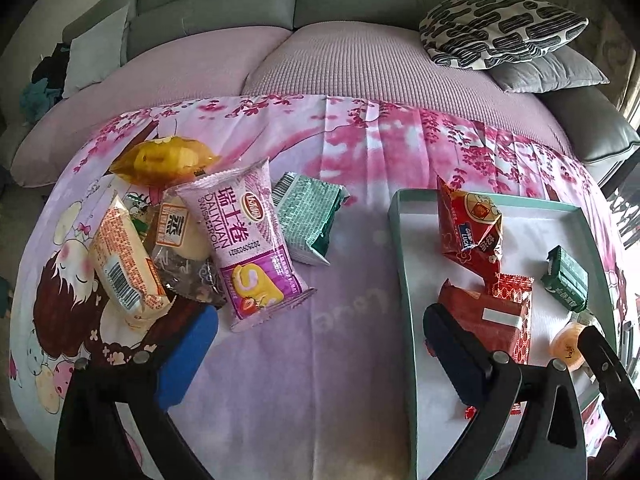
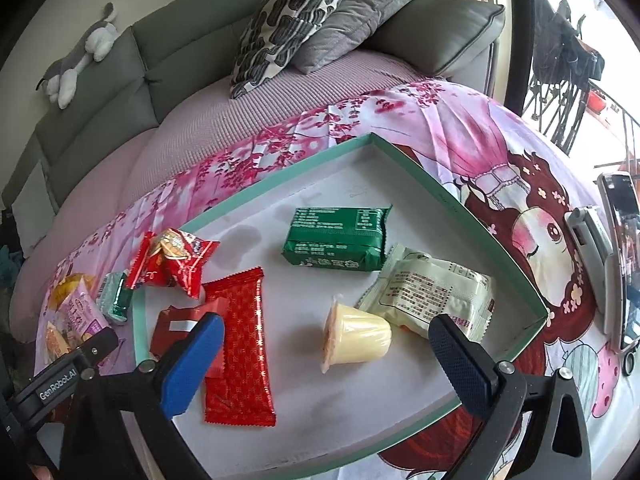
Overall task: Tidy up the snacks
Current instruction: 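Move both open tools back over the snack pile, then grasp the tan bread pack with the left tool while the right tool grasps the pink Dalian roll pack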
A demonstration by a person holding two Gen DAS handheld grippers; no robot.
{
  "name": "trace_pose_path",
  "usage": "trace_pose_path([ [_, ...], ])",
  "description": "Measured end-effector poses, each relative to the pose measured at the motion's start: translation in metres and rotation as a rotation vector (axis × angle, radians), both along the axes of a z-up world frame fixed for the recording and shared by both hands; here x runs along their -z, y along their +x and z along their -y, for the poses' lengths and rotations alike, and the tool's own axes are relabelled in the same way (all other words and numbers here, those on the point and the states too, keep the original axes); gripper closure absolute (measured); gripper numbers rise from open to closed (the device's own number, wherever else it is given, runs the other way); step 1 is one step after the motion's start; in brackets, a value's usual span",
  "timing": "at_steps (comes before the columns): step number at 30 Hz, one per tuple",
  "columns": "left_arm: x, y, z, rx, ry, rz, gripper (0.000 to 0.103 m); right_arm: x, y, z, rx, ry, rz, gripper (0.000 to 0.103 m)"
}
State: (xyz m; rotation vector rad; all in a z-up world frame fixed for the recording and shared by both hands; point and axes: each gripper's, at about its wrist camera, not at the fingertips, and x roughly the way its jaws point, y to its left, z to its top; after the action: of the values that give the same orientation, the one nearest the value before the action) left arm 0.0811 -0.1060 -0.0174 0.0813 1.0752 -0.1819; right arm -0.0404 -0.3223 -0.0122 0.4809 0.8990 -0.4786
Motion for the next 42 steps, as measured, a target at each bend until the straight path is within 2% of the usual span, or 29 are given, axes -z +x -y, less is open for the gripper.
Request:
trace_pose_path([
  [8, -0.010, 0.000, -0.011, 0.023, -0.005, -0.020, 0.001, -0.008, 0.007, -0.021, -0.048, 0.021, 0.042, 0.000],
  [13, -0.010, 0.003, -0.027, 0.045, 0.055, -0.039, 0.001, -0.015, 0.016, -0.044, -0.108, 0.018, 0.070, 0.000],
  [15, -0.012, 0.007, -0.039, 0.036, 0.055, -0.042, 0.001, -0.015, 0.019, -0.052, -0.121, 0.020, 0.066, 0.000],
  [19, -0.015, 0.014, -0.070, -0.001, -0.012, -0.066, 0.001, -0.012, 0.028, -0.069, -0.164, 0.033, 0.062, 0.000],
  [24, -0.014, 0.032, -0.110, -0.092, -0.043, -0.096, 0.001, -0.009, 0.039, -0.090, -0.216, 0.023, 0.053, 0.000],
  [33, -0.005, 0.056, -0.168, -0.229, -0.151, -0.145, 0.001, -0.007, 0.054, -0.126, -0.306, 0.015, 0.055, 0.000],
  [39, 0.007, 0.061, -0.180, -0.280, -0.241, -0.173, 0.001, -0.012, 0.072, -0.156, -0.376, -0.005, 0.079, 0.000],
  [42, 0.010, 0.062, -0.177, -0.274, -0.258, -0.168, 0.001, -0.011, 0.081, -0.172, -0.425, -0.002, 0.085, 0.000],
])
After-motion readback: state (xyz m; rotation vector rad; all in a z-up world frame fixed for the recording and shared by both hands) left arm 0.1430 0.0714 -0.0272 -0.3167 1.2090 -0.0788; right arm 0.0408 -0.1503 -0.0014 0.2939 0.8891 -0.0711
